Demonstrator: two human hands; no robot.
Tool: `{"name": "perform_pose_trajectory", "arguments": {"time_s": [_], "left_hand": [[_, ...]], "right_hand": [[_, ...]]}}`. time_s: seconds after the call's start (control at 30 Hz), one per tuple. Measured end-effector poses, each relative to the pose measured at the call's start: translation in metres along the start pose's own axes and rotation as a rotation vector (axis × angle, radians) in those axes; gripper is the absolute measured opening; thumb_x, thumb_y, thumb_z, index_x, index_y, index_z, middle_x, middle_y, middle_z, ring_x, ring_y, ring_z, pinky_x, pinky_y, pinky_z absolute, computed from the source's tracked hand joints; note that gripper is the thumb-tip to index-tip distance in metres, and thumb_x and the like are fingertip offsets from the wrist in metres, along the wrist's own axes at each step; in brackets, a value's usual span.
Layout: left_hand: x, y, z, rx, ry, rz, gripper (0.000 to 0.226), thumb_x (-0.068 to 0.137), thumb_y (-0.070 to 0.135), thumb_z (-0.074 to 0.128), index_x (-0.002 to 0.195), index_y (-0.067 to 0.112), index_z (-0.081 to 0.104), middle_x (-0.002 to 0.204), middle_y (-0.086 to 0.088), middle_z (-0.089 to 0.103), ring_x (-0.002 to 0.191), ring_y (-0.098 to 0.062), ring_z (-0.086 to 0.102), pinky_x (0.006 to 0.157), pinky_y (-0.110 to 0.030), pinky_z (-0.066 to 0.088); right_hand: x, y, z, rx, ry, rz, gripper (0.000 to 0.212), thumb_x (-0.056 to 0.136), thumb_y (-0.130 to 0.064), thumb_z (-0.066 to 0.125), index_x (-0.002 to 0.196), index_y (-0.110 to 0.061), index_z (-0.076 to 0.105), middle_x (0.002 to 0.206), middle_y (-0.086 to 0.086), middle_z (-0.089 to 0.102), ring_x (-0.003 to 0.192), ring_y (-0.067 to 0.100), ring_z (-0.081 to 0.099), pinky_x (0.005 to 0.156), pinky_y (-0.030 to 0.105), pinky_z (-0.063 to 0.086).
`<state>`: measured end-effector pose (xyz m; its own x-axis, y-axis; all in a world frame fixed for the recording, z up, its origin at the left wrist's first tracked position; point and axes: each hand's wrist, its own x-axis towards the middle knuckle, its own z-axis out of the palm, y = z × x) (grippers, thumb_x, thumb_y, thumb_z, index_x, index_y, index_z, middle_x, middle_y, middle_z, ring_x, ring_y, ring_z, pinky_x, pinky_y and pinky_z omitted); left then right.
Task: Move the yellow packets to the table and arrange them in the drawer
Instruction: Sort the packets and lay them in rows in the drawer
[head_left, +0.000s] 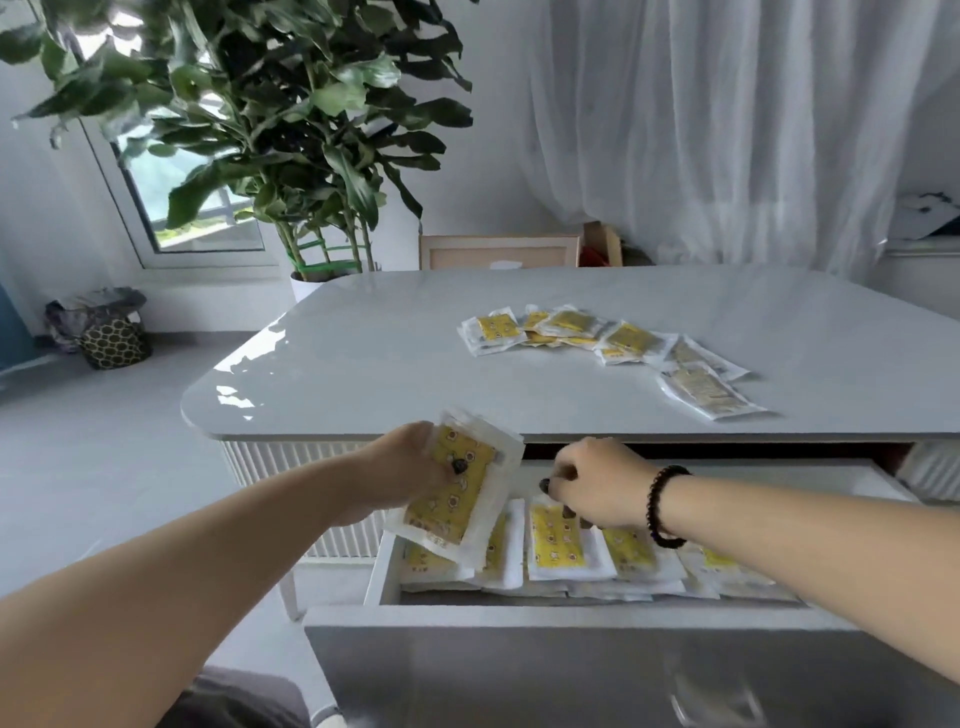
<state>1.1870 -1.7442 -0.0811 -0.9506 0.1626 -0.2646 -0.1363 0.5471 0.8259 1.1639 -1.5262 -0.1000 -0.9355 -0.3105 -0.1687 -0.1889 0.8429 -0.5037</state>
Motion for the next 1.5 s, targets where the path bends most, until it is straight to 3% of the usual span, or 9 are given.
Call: {"name": "perform_pose_trajectory", "arguments": {"time_s": [0.13,0.4,0.57,0.7,0.9,1.03,1.17,1.33,1.5], "left_hand": [[0.015,0.027,0.038,-0.294,-0.031,-0.026,0.028,0.086,0.006,0.061,0.113,-0.002,0.062,0.114,-0.02,0.068,0.103,-0.034,0.067,0.095,-0.049,0.051],[0.043,0.069,0.094,-0.508,0.08,-0.108,0.021,0.092,0.008,0.059,0.112,0.003,0.06,0.104,-0.018,0.071,0.093,-0.029,0.071,0.088,-0.046,0.056],[0.052,0.056,0.103,-0.376,-0.017,-0.107,0.017,0.097,0.017,0.053,0.103,0.005,0.064,0.094,-0.008,0.07,0.08,-0.018,0.068,0.071,-0.031,0.056],[0.06,0.041,0.107,-0.214,0.004,-0.124,0.014,0.097,0.02,0.053,0.103,0.011,0.062,0.098,-0.005,0.065,0.085,-0.019,0.065,0.077,-0.035,0.057],[0.07,0.04,0.113,-0.093,-0.047,-0.137,0.011,0.096,0.015,0.053,0.103,0.015,0.061,0.104,-0.004,0.068,0.087,-0.016,0.066,0.073,-0.029,0.056],[0.074,0.04,0.12,-0.04,-0.112,-0.122,0.01,0.096,0.016,0.053,0.102,0.019,0.061,0.105,-0.001,0.069,0.089,-0.013,0.067,0.068,-0.024,0.055],[0.078,0.042,0.124,-0.006,-0.159,-0.105,0.011,0.096,0.016,0.051,0.101,0.019,0.061,0.104,0.002,0.069,0.085,-0.009,0.067,0.07,-0.024,0.056],[0.08,0.047,0.12,-0.022,-0.169,-0.066,0.017,0.097,0.013,0.051,0.11,0.013,0.061,0.102,-0.001,0.071,0.087,-0.013,0.069,0.078,-0.031,0.056],[0.079,0.056,0.115,-0.039,-0.148,-0.02,0.015,0.097,0.016,0.051,0.106,0.017,0.062,0.099,0.001,0.072,0.087,-0.012,0.07,0.08,-0.032,0.056]], "right_hand": [[-0.021,0.02,-0.021,0.718,-0.142,0.116,0.028,0.086,-0.027,0.068,0.106,-0.009,0.059,0.098,0.007,0.064,0.075,0.019,0.061,0.059,0.027,0.052],[-0.008,0.051,-0.037,0.989,0.137,0.144,0.035,0.077,-0.007,0.076,0.108,0.0,0.062,0.102,0.017,0.071,0.087,0.026,0.07,0.073,0.039,0.058],[-0.008,0.095,-0.029,0.903,0.09,0.216,0.038,0.07,-0.004,0.081,0.103,0.002,0.064,0.102,0.02,0.071,0.097,0.034,0.068,0.086,0.052,0.054],[-0.002,0.149,-0.01,0.596,0.117,0.348,0.031,0.067,-0.015,0.083,0.09,-0.006,0.064,0.091,0.012,0.071,0.084,0.026,0.068,0.079,0.04,0.057],[0.021,0.181,0.0,0.409,0.207,0.576,0.064,0.08,-0.025,0.074,0.132,-0.007,0.043,0.122,0.009,0.054,0.112,0.025,0.053,0.091,0.031,0.045],[0.034,0.185,0.014,0.363,0.179,0.554,0.031,0.078,-0.027,0.076,0.094,-0.012,0.054,0.092,0.004,0.058,0.086,0.02,0.055,0.077,0.031,0.047],[0.035,0.182,0.021,0.19,0.228,0.5,0.038,0.079,-0.035,0.073,0.07,-0.021,0.038,0.07,-0.005,0.045,0.067,0.014,0.045,0.054,0.024,0.036],[0.029,0.177,0.016,-0.023,0.248,0.44,0.057,0.076,-0.035,0.075,0.117,-0.007,0.047,0.116,0.006,0.054,0.104,0.022,0.054,0.077,0.026,0.046],[0.021,0.167,0.008,-0.11,0.258,0.412,0.062,0.077,-0.034,0.072,0.124,-0.009,0.04,0.126,0.01,0.041,0.112,0.027,0.049,0.088,0.032,0.047]]}}
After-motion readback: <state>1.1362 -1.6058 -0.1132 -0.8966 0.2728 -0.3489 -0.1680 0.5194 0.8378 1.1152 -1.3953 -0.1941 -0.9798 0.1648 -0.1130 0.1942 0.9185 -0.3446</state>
